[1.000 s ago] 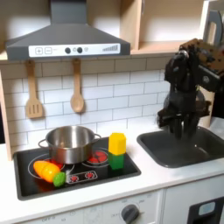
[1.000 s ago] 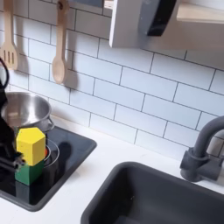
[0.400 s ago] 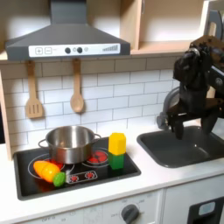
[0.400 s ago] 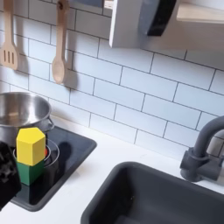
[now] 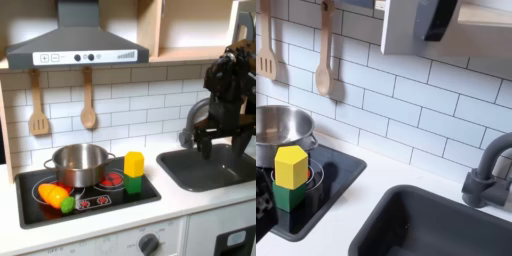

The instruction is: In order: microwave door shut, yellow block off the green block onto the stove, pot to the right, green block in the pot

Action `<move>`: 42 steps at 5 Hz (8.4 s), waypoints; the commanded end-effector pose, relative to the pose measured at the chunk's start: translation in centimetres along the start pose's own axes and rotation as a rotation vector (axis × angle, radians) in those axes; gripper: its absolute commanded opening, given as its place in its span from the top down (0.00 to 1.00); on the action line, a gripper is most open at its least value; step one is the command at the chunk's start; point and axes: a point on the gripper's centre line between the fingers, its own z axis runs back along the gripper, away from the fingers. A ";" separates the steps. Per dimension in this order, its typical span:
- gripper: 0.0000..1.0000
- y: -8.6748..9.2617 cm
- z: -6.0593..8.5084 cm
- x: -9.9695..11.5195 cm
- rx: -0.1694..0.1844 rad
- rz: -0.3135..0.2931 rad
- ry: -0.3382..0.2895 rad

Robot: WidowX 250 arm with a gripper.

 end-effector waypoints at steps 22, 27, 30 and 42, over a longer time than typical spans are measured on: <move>0.00 -4.7 -5.6 7.3 -0.001 -0.055 0.032; 0.00 -2.7 -5.9 13.4 -0.011 0.055 -0.025; 0.00 -0.3 -5.8 16.5 -0.006 0.141 -0.043; 0.00 1.2 -7.2 18.7 -0.012 0.187 -0.015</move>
